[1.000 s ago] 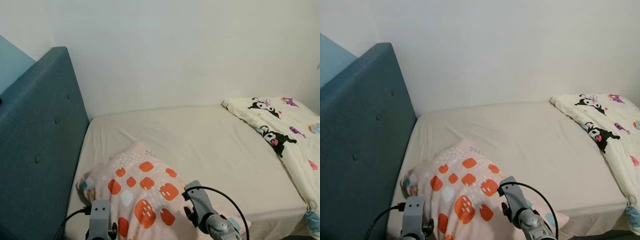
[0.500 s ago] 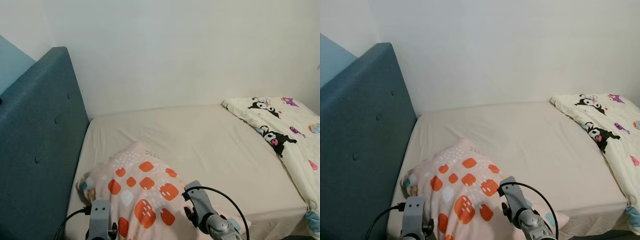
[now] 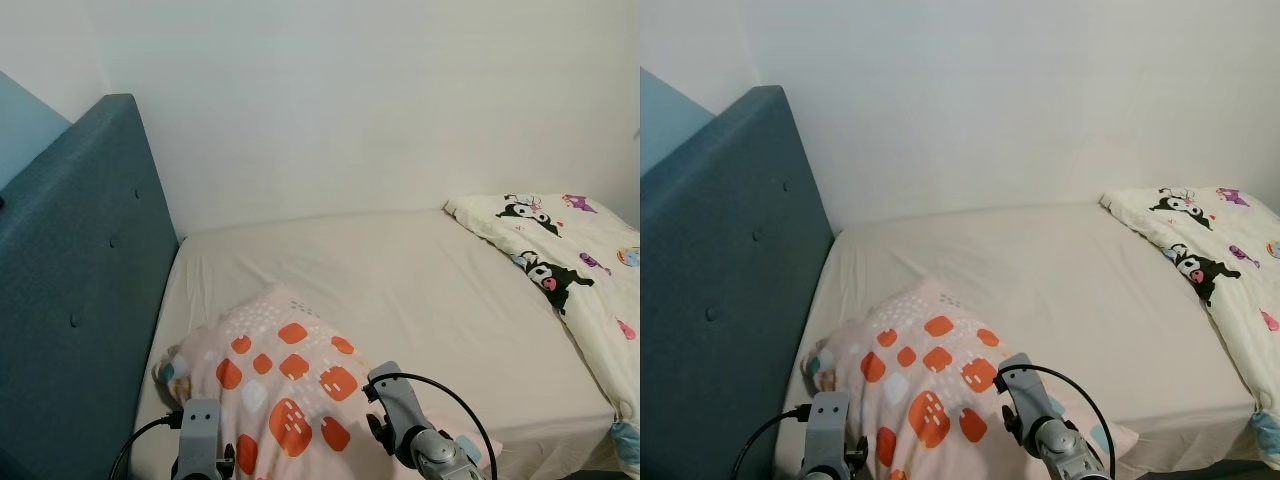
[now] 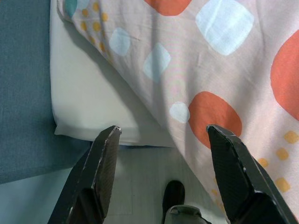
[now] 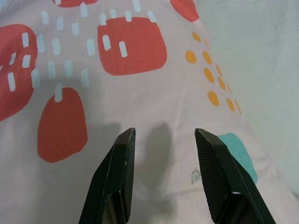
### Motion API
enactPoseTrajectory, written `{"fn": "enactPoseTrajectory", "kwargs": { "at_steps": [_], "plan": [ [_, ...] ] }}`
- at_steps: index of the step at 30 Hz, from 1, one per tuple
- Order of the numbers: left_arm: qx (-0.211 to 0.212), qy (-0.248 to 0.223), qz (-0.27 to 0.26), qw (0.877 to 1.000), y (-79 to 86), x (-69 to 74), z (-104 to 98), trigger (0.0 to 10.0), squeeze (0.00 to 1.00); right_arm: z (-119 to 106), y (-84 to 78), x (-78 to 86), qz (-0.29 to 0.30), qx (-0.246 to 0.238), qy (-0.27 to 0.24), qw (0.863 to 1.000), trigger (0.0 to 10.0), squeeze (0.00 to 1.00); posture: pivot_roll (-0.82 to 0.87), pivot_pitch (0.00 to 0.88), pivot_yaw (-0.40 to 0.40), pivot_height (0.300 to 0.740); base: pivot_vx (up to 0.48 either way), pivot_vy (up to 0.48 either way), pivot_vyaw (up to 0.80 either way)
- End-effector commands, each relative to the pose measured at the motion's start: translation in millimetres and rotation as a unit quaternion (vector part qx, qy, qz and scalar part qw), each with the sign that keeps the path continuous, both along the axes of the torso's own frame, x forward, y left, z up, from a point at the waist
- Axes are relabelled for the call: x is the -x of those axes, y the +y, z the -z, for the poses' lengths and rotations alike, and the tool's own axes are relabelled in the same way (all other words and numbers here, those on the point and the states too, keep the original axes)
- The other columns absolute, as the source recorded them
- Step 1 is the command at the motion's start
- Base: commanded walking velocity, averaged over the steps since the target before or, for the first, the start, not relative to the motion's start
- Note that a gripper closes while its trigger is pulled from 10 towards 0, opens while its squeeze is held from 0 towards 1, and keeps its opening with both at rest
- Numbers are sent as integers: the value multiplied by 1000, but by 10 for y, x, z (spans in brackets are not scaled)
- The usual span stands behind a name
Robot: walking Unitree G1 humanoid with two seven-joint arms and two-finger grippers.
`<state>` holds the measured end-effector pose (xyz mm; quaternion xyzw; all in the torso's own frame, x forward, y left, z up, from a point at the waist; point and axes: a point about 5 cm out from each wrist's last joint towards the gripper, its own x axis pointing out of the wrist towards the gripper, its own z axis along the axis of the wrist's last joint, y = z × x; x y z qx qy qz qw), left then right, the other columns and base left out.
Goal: Clean up the room
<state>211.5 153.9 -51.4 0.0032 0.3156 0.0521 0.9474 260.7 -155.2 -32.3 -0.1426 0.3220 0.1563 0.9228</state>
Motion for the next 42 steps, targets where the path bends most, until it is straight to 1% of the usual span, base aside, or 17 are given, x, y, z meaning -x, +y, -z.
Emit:
{"fn": "enactPoseTrajectory", "kwargs": {
  "at_steps": [1, 9, 42],
  "plan": [
    [-6, 4, 1, 1000, 37, 8, 7, 10000, 0, 11, 12, 11, -1, -1, 2, 1000, 10000, 0, -109, 0, -39, 740, 0, 0, 0],
    [-6, 5, 1, 1000, 37, 22, 14, 10000, 0, 12, -13, 15, 2, 1, 1, 1000, 10000, 0, -111, 0, -38, 740, 0, 0, 0],
    [-9, 8, 4, 1000, 50, 45, 25, 10000, 0, 45, -26, 56, -1, 7, 7, 1000, 10000, 0, -108, 0, -35, 740, 0, 0, 0]
  ]
}}
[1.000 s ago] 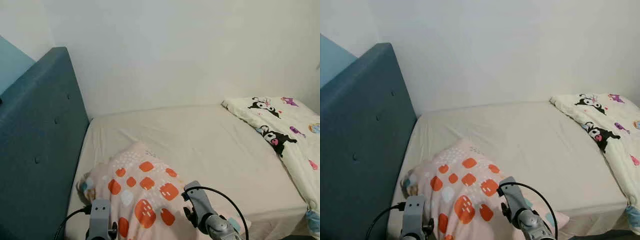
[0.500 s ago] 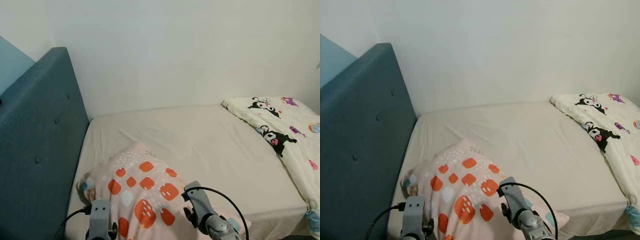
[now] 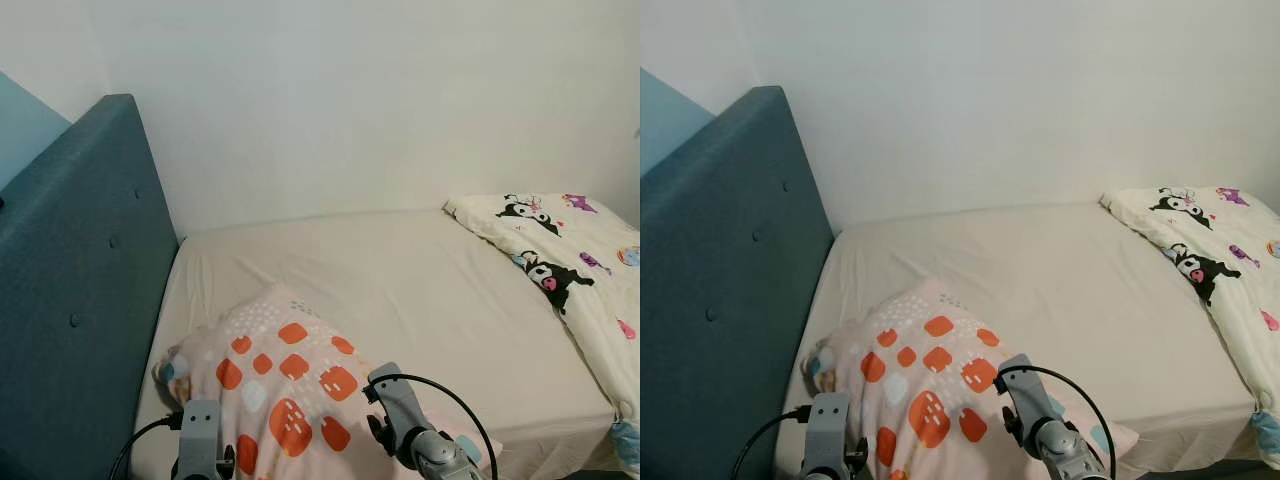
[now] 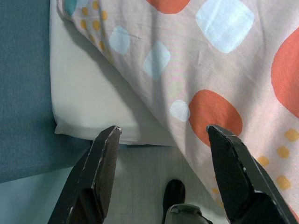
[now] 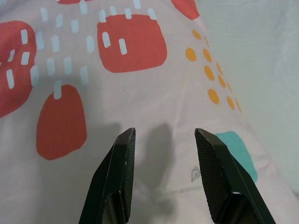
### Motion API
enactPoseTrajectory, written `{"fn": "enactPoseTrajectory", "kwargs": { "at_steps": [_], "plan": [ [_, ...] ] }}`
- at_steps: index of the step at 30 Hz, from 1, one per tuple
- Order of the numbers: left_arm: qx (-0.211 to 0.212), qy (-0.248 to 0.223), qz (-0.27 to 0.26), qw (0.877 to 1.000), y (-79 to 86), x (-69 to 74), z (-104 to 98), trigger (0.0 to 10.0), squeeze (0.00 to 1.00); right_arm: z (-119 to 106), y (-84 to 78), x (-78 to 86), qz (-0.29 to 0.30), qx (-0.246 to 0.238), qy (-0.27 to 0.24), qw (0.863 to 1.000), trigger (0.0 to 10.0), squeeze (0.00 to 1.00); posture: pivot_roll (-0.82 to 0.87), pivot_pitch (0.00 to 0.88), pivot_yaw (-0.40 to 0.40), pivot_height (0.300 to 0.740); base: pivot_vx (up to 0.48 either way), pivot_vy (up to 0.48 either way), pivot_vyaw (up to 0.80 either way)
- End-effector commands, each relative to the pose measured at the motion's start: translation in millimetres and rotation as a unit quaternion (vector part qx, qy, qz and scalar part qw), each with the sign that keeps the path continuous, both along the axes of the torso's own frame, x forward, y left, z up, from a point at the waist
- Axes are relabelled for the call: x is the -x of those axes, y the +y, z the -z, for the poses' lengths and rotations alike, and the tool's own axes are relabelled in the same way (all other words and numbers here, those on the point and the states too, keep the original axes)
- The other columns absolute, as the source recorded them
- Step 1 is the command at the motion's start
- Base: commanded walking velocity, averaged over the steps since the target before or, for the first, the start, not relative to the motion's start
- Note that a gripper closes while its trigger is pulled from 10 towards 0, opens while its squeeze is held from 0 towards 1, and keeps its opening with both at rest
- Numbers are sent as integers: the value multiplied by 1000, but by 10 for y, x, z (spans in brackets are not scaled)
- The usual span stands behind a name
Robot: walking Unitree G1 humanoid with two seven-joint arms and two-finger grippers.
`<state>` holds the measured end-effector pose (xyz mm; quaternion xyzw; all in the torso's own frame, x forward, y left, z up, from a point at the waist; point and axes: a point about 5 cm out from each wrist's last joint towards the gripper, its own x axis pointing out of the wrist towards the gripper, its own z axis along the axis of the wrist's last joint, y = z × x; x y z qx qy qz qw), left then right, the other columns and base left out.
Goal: Clean up the room
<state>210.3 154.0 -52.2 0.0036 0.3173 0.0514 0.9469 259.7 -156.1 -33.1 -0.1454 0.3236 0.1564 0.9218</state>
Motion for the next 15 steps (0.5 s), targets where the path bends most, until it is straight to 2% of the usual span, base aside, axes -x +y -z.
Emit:
{"fn": "enactPoseTrajectory", "kwargs": {
  "at_steps": [1, 15],
  "plan": [
    [-8, 6, 3, 1000, 50, 32, 18, 10000, 0, 37, -17, 46, 0, 4, 6, 1000, 10000, 0, -108, 0, -35, 740, 0, 0, 0],
    [-12, 1, 1, 1000, 72, 16, 3, 10000, 0, 44, -6, 54, 0, 3, 6, 1000, 10000, 0, -109, 0, -31, 740, 0, 0, 0]
  ]
}}
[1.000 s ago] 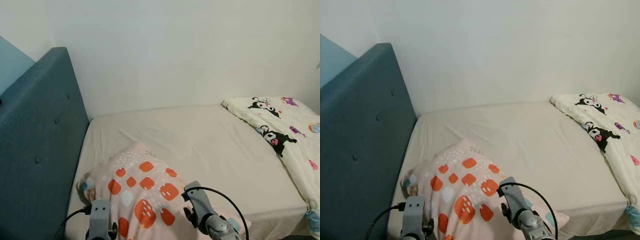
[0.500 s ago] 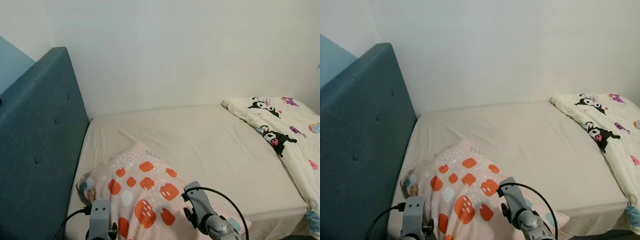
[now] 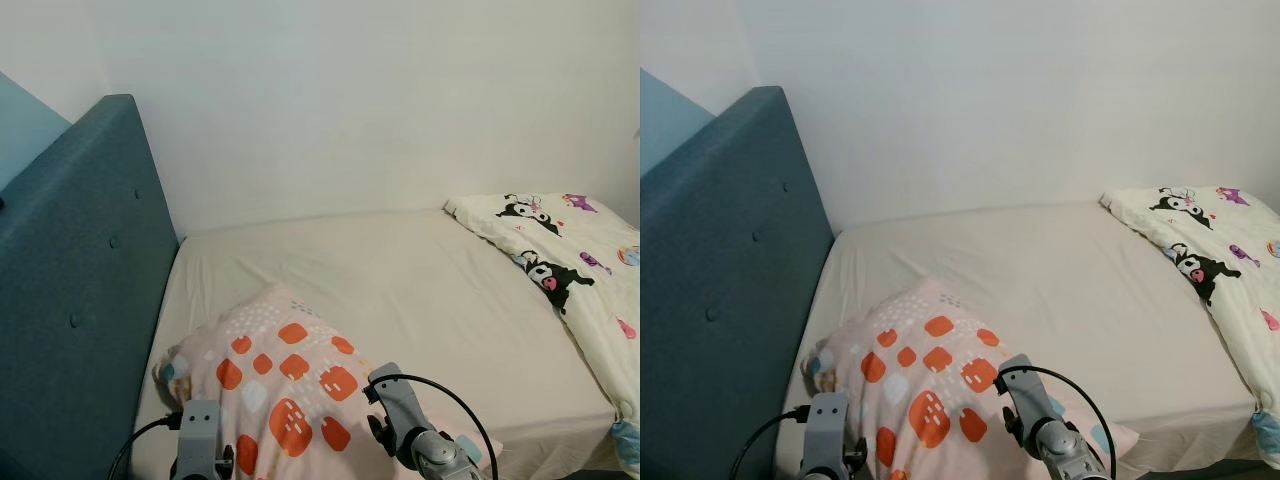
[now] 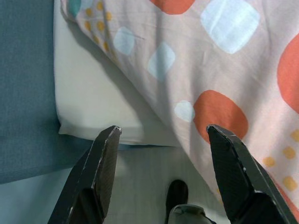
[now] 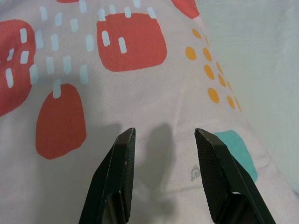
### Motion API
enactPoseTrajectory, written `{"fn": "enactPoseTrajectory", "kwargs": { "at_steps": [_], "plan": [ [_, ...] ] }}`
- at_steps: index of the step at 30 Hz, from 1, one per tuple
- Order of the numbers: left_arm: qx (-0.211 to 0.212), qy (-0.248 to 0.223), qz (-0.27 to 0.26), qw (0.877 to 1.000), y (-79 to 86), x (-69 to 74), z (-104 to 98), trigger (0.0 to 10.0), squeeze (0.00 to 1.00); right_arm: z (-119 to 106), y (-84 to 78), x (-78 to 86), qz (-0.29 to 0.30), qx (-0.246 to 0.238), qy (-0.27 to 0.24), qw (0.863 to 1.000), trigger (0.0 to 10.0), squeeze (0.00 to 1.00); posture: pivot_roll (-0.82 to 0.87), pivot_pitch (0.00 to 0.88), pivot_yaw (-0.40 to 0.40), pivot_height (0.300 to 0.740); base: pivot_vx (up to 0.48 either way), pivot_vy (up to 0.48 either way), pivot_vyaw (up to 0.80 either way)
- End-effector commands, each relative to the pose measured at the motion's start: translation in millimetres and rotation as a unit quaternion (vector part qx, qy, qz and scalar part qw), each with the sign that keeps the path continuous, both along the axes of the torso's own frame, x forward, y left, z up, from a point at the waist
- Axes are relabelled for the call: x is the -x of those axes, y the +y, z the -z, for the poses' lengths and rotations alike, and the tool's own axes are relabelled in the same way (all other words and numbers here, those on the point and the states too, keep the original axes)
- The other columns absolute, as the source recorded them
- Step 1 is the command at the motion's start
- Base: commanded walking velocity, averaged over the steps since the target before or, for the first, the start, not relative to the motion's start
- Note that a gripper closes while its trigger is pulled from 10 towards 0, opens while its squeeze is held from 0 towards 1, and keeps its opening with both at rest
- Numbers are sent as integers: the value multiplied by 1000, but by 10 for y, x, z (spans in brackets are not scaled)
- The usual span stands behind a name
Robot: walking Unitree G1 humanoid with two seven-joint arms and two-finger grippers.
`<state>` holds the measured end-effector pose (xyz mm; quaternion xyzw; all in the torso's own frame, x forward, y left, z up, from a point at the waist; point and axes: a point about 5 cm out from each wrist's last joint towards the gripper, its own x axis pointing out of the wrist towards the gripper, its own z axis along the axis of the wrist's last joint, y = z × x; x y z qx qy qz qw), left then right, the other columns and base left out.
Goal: Clean up the room
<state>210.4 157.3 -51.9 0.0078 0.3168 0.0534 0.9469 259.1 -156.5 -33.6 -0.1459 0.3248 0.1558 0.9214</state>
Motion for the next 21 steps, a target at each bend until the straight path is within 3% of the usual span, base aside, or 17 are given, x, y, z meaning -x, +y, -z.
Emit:
{"fn": "enactPoseTrajectory", "kwargs": {
  "at_steps": [1, 21],
  "plan": [
    [-8, 1, 2, 1000, 38, 17, 6, 10000, 0, 39, -2, 48, 0, 2, 5, 1000, 10000, 0, -109, 0, -31, 740, 0, 0, 0],
    [-8, 4, 5, 1000, 26, 14, 12, 10000, 0, 38, -1, 47, -1, 2, 5, 1000, 10000, 0, -110, 0, -31, 740, 0, 0, 0]
  ]
}}
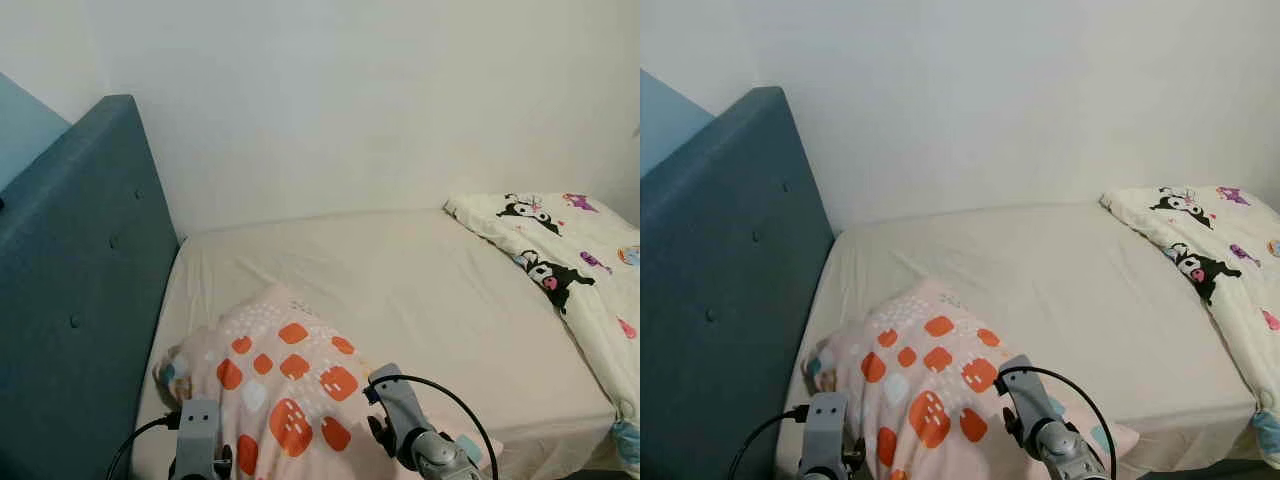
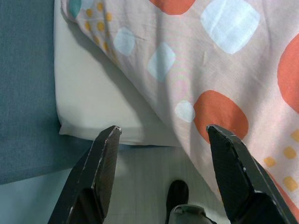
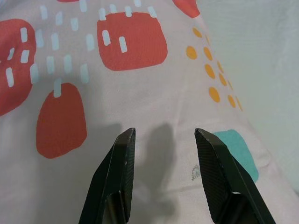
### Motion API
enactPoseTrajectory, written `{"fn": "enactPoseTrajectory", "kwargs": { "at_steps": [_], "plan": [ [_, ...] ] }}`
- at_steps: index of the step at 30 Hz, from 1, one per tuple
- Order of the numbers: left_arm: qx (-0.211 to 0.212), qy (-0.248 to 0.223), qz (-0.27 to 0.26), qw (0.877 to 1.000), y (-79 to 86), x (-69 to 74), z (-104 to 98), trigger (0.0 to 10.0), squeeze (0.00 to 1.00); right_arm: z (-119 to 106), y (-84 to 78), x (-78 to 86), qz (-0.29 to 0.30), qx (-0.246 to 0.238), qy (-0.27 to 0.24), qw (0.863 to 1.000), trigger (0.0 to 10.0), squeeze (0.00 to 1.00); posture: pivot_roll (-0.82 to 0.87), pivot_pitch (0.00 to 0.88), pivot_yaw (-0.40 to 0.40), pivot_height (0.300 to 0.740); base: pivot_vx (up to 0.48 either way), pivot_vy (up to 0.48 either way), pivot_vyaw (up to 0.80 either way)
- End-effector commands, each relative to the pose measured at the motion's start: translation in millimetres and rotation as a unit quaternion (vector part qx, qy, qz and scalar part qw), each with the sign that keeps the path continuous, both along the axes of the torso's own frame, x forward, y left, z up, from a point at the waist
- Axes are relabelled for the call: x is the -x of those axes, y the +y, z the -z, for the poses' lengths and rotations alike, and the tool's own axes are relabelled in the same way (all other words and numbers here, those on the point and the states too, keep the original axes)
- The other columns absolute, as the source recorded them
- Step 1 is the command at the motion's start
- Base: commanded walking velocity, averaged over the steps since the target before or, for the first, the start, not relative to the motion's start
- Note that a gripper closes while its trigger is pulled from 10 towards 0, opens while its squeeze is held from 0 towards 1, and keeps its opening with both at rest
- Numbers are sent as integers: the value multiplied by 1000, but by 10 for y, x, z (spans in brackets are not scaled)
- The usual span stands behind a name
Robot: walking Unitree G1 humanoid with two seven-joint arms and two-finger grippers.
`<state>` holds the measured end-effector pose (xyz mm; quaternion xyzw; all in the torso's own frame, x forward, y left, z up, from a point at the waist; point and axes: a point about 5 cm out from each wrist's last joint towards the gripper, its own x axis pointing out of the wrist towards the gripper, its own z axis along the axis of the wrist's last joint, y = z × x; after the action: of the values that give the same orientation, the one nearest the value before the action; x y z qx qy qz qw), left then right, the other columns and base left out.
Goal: Clean up the room
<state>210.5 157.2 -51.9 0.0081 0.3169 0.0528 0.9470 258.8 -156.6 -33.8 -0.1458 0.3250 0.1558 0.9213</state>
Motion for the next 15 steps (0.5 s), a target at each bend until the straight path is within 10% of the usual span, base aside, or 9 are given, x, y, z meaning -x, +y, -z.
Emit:
{"fn": "enactPoseTrajectory", "kwargs": {
  "at_steps": [1, 15],
  "plan": [
    [-8, 5, 4, 1000, 29, 15, 13, 10000, 0, 37, -1, 45, -1, 2, 5, 1000, 10000, 0, -110, 0, -30, 740, 0, 0, 0],
    [-8, 4, 1, 1000, 34, 12, 12, 10000, 0, 34, 1, 39, -1, 1, 6, 1000, 10000, 0, -109, 0, -34, 740, 0, 0, 0]
  ]
}}
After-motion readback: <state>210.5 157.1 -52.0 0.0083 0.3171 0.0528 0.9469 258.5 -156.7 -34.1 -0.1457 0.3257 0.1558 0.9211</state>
